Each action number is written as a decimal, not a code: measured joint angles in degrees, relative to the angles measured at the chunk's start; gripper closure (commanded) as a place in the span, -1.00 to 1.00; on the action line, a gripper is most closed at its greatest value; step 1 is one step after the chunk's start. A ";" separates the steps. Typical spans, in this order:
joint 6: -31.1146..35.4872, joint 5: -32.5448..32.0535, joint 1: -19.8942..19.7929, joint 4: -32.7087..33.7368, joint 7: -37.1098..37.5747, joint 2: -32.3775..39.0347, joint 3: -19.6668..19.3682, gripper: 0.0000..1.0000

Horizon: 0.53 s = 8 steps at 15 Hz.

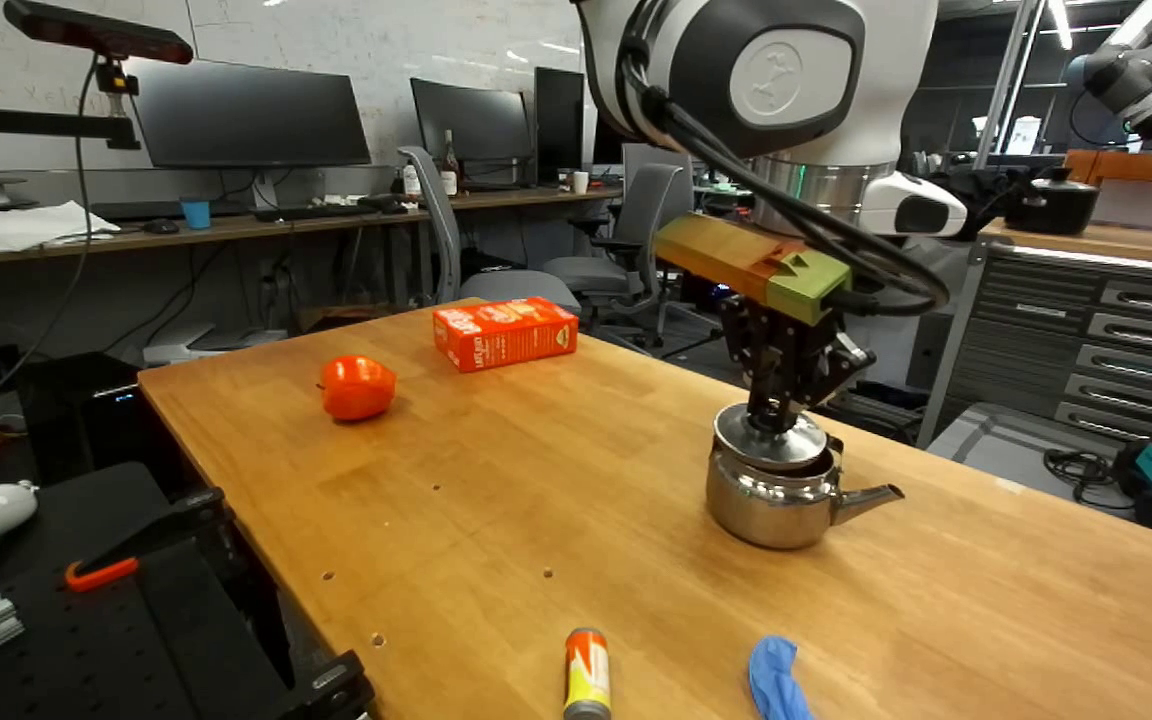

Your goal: Put the lid on the kettle

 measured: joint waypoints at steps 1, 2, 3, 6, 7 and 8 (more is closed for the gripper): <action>0.01 0.12 0.00 0.26 0.00 0.15 0.05 0.69; 0.01 0.15 0.00 0.44 0.00 0.28 0.07 0.69; 0.01 0.16 0.00 0.60 0.00 0.44 0.07 0.69; 0.01 0.16 -0.13 1.18 0.00 1.27 0.07 0.69; 0.01 0.17 -0.22 1.47 0.00 1.55 0.07 0.69; 0.01 0.17 -0.34 1.76 0.00 1.80 0.07 0.69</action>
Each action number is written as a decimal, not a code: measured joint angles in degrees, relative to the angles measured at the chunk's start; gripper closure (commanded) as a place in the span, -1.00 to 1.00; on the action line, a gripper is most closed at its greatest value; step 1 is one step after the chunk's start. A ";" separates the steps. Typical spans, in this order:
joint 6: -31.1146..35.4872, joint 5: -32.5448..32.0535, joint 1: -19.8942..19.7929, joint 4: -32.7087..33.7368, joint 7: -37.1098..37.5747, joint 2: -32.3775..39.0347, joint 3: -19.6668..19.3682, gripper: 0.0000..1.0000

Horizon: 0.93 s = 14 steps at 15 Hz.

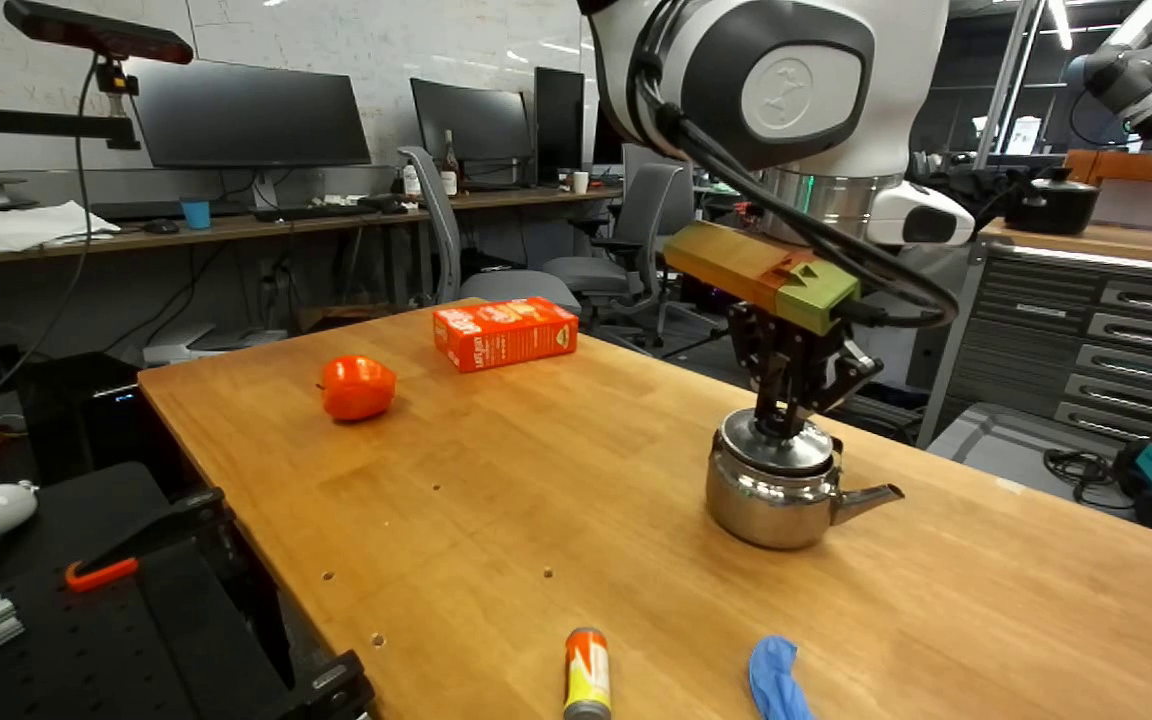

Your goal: Put the lid on the kettle

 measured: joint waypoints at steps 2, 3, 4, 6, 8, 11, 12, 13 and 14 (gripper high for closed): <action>0.00 0.00 -0.29 0.40 0.00 0.58 0.00 0.69; 0.00 0.00 -0.41 0.61 0.00 0.87 0.00 0.69; -0.01 0.00 -0.48 0.82 0.01 1.07 0.00 0.69; -0.03 0.00 -0.51 1.01 0.04 1.19 0.00 0.69; -0.07 -0.01 -0.51 1.03 0.04 1.20 0.00 -0.11; -0.61 -0.10 -0.44 1.05 0.04 1.20 0.17 -0.53; -0.98 -0.13 -0.34 1.05 0.04 1.17 0.31 -0.67; -1.47 -0.14 -0.26 1.02 0.04 1.17 0.49 -0.85; -2.36 -0.14 -0.23 0.99 0.04 1.16 0.72 -0.97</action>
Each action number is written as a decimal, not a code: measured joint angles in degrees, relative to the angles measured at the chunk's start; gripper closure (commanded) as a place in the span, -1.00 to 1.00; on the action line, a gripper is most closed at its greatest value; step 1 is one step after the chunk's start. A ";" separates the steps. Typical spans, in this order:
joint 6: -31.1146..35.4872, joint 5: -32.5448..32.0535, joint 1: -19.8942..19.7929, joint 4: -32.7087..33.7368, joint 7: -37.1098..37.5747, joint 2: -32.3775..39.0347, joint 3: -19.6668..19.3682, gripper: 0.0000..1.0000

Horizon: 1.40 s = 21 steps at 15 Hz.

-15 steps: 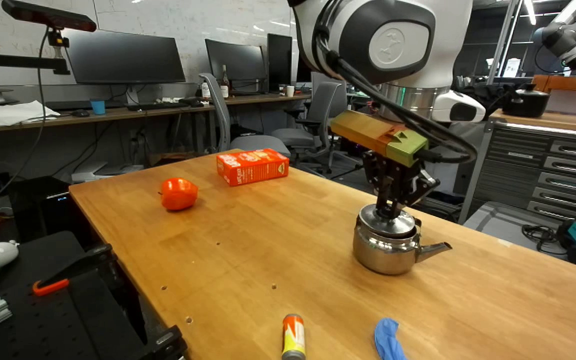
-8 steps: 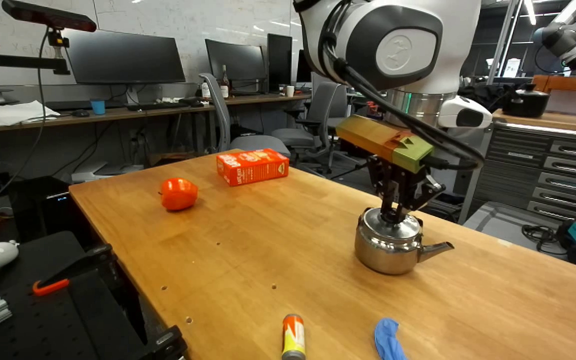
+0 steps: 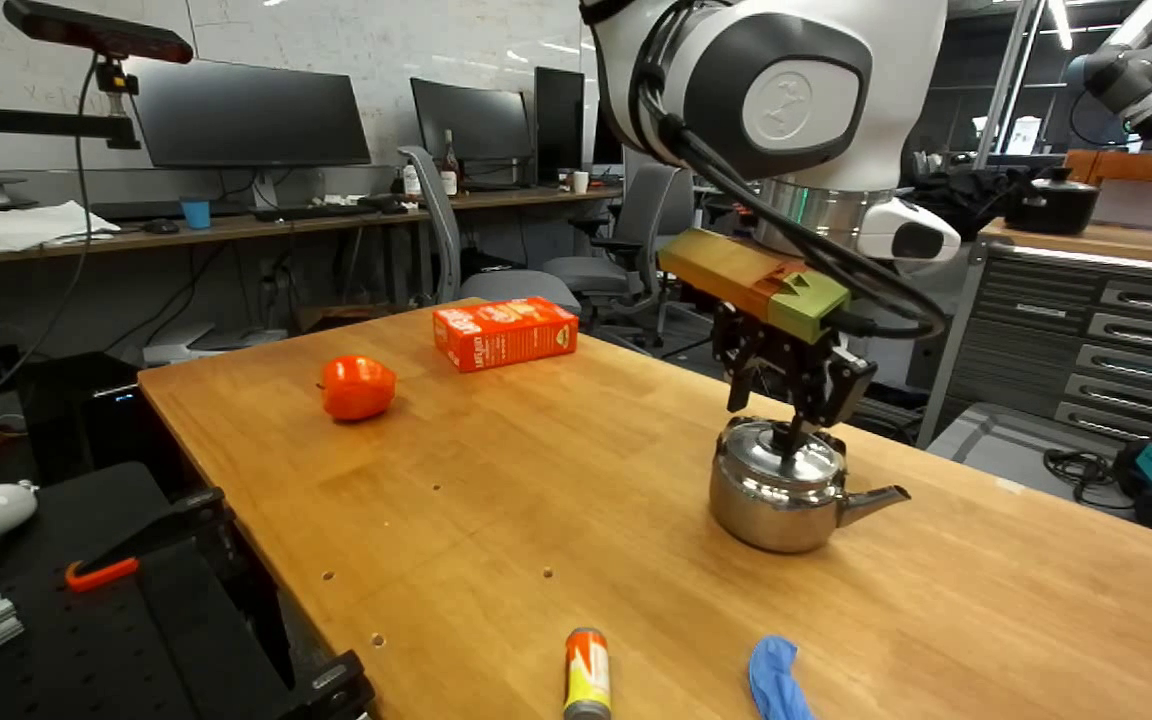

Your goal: Put the lid on the kettle

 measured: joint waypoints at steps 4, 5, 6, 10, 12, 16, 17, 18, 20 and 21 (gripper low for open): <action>-3.94 0.00 0.14 -0.01 0.00 -0.41 0.60 -1.00; -4.78 0.00 0.23 -0.01 0.00 -0.60 0.62 -1.00; -5.49 0.00 0.33 -0.02 0.00 -0.88 0.64 -0.99; -7.55 -0.16 1.66 -0.62 0.12 -3.36 0.65 -1.00; -9.22 -1.18 2.87 -1.36 1.12 -5.31 0.64 -1.00; -15.25 -4.40 5.81 -2.96 4.53 -9.37 0.57 -1.00; -17.51 -5.13 6.53 -3.13 5.37 -10.23 0.57 -1.00; -19.94 -5.77 7.24 -3.19 6.11 -11.05 0.57 -1.00; -24.34 -6.02 8.42 -3.19 6.49 -12.47 0.61 -1.00; -26.27 -6.02 8.91 -3.19 6.49 -13.11 0.64 -1.00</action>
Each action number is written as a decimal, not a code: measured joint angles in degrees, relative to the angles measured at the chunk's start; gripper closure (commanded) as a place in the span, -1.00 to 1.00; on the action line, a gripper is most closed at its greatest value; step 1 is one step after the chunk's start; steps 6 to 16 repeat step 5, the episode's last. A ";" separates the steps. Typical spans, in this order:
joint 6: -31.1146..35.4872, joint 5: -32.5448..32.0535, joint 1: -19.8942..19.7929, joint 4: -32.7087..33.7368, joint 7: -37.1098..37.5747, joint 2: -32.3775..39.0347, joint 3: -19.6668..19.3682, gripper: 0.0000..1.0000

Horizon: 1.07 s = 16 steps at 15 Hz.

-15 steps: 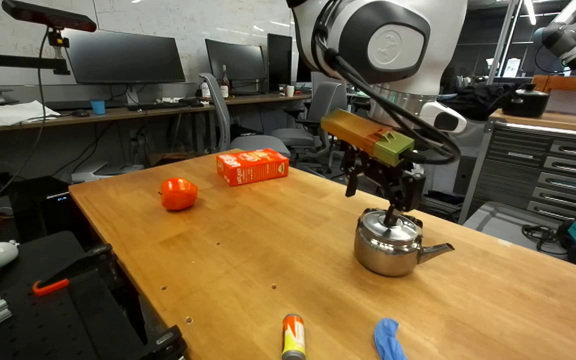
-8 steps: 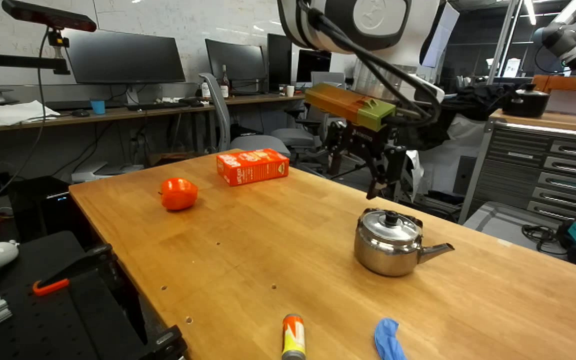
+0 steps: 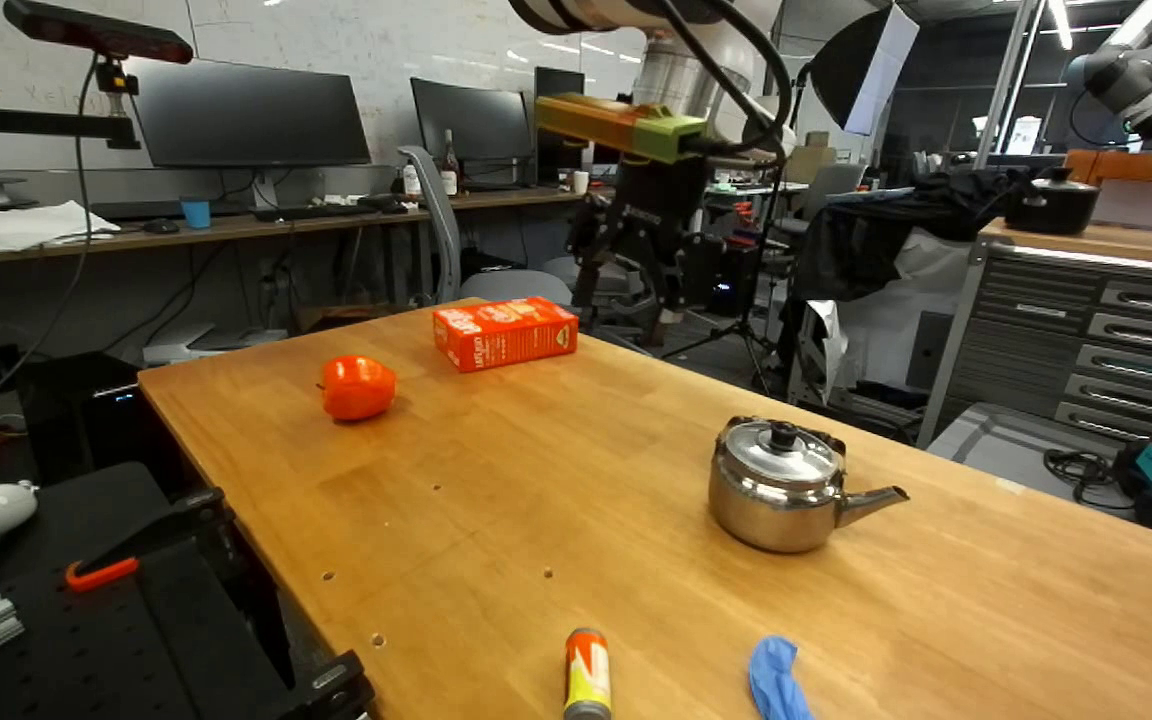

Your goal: Put the lid on the kettle

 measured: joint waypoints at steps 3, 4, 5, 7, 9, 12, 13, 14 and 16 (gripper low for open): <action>-2.45 0.00 0.63 0.01 -0.12 -0.76 0.04 -1.00; -2.41 0.00 0.63 0.01 -0.12 -0.55 -0.01 -1.00; -2.38 0.00 0.62 0.00 -0.12 -0.34 -0.14 -1.00; -2.38 0.00 0.62 0.00 -0.12 -0.34 -0.14 -1.00; -2.38 0.00 0.62 0.00 -0.12 -0.34 -0.14 -1.00; -2.38 0.00 0.62 0.00 -0.12 -0.34 -0.14 -1.00; -2.38 0.00 0.62 0.00 -0.12 -0.34 -0.14 -1.00; -2.38 0.00 0.62 0.00 -0.12 -0.34 -0.14 -1.00; -2.38 0.00 0.62 0.00 -0.12 -0.34 -0.14 -1.00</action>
